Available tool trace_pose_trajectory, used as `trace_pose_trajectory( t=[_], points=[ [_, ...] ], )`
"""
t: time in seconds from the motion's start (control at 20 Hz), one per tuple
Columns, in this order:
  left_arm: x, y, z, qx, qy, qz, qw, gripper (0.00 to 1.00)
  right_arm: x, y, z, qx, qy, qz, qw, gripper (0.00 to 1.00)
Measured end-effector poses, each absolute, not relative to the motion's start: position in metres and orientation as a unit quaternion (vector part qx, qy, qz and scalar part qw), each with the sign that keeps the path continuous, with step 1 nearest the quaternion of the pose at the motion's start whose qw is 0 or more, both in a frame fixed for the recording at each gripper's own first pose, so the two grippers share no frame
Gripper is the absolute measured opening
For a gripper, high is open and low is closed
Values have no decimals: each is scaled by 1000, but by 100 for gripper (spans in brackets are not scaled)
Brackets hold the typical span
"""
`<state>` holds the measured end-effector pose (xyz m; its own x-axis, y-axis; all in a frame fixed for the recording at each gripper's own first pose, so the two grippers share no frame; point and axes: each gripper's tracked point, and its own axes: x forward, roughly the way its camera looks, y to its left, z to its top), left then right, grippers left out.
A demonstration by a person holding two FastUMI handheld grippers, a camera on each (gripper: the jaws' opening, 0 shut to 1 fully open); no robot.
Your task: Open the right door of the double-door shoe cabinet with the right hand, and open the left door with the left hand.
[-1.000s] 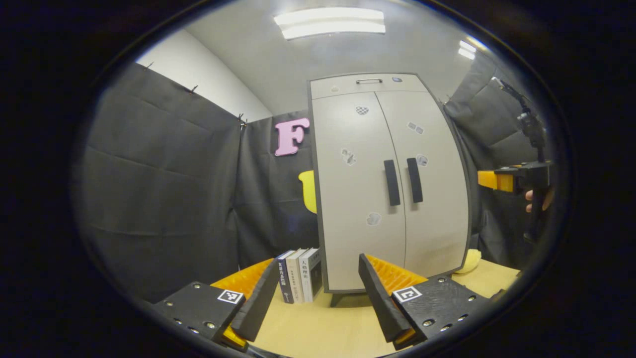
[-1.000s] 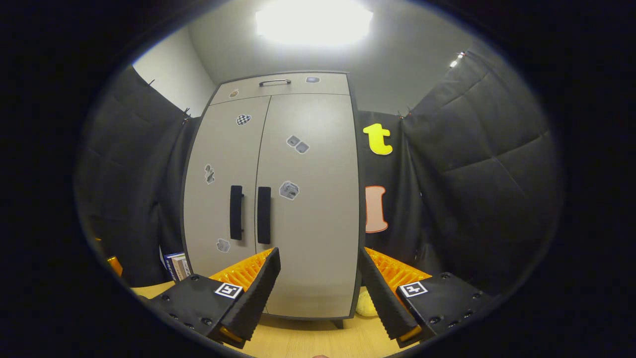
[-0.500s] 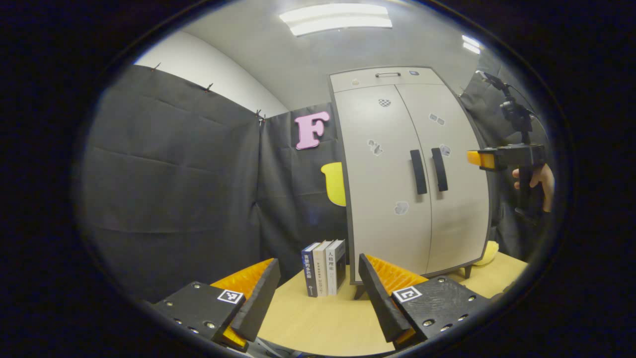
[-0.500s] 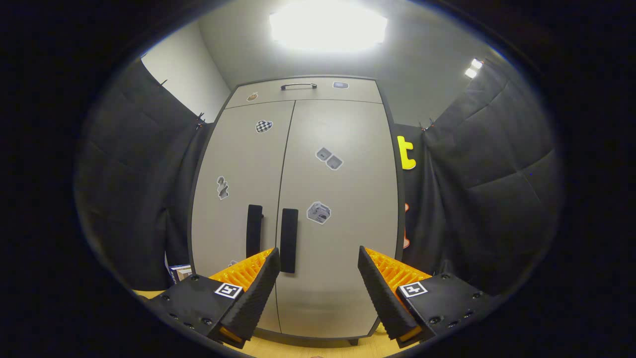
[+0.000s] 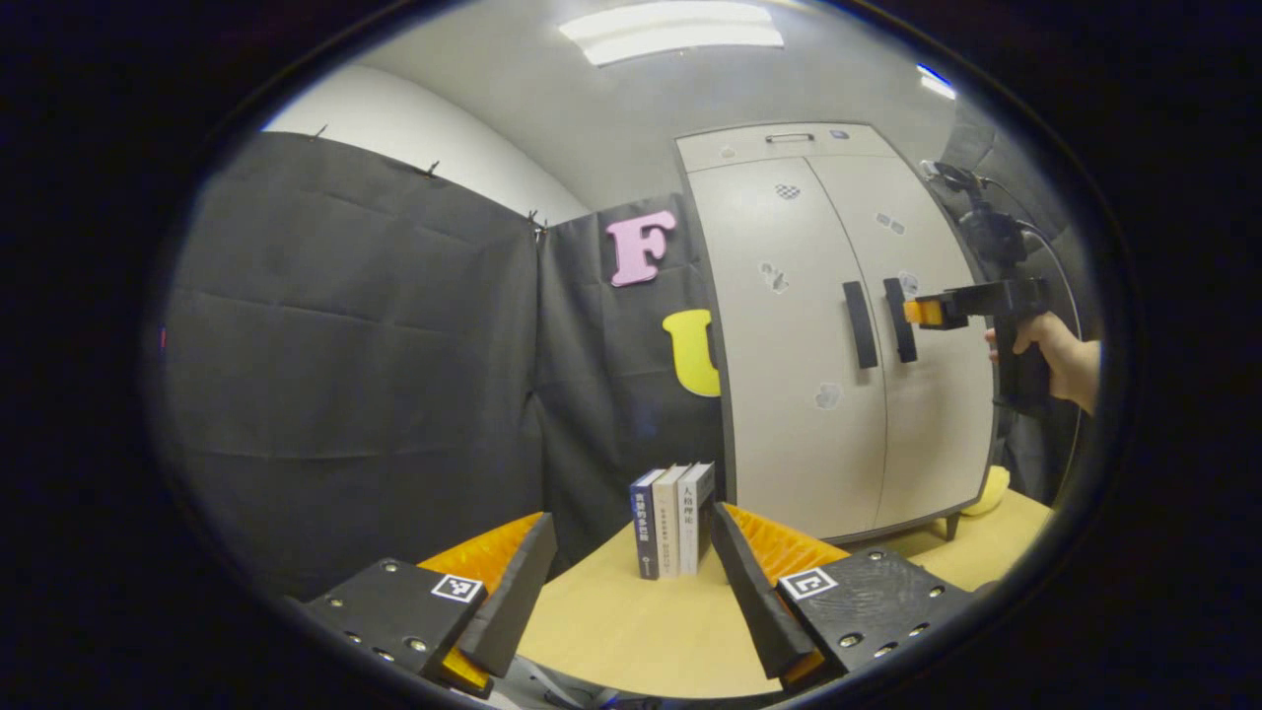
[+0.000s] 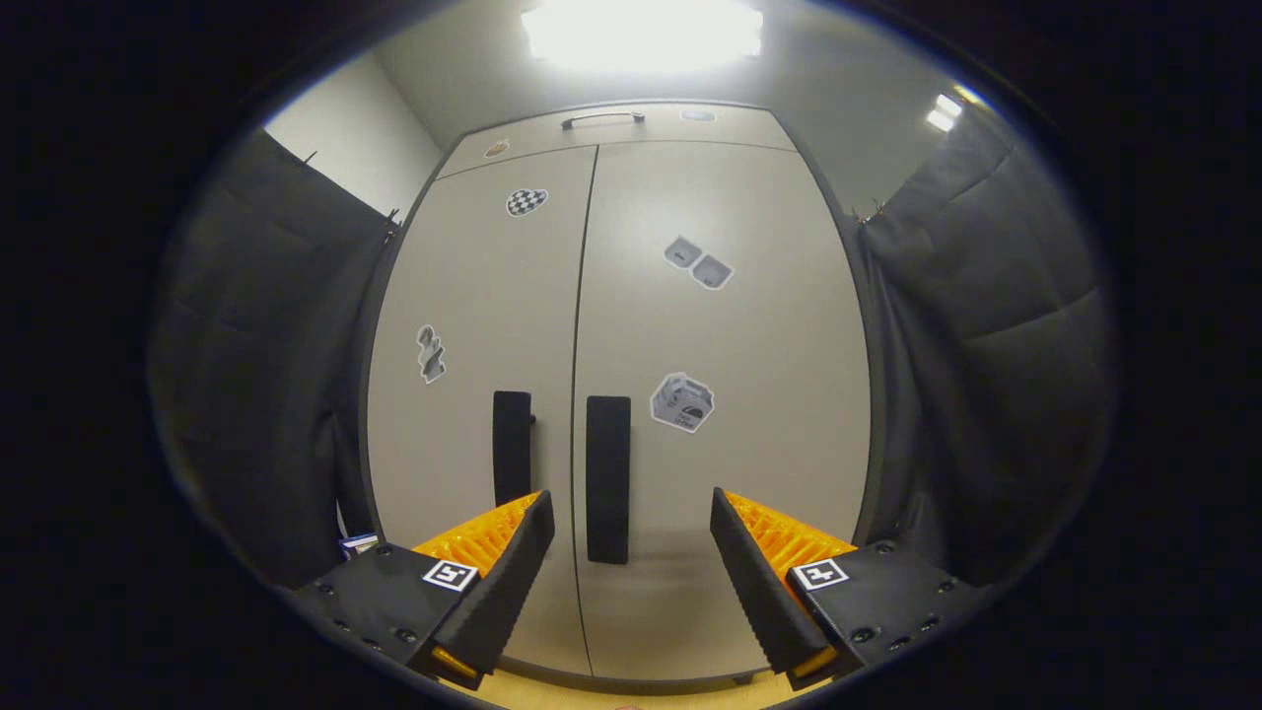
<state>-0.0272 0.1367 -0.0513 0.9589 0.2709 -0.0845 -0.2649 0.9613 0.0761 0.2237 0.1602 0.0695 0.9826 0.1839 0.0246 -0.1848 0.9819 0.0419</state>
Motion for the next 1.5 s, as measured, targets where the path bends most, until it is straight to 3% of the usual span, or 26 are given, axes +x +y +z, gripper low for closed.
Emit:
trace_pose_trajectory(
  t=[0.35,0.55,0.65,0.7,0.8,0.95,1.0,1.05,1.1,1.15,1.3,1.5],
  points=[
    [-30,152,-59,32,57,152,986,94,263,179,53,27,34,93,995,100],
    [-30,157,-58,33,57,156,986,94,277,186,55,30,36,86,995,84],
    [-31,161,-59,34,57,159,985,94,283,185,59,31,35,76,996,71],
    [-32,162,-59,33,57,160,985,94,285,186,59,33,39,76,996,58],
    [-31,163,-60,30,58,159,985,94,286,194,53,45,64,92,993,53],
    [-29,161,-60,27,58,153,986,94,290,189,44,49,95,82,991,53],
    [-30,160,-58,28,56,152,986,94,291,192,43,45,96,84,991,31],
    [-32,160,-58,29,55,152,986,94,289,192,44,31,94,87,991,34],
    [-32,159,-57,28,54,151,987,94,290,191,43,21,93,90,991,27],
    [-32,157,-57,27,54,149,987,94,292,191,43,18,94,93,991,27],
    [-32,154,-55,25,54,145,988,94,288,190,42,19,101,110,989,8],
    [-29,143,-51,18,49,133,990,94,272,188,44,24,101,134,985,8]
  ],
)
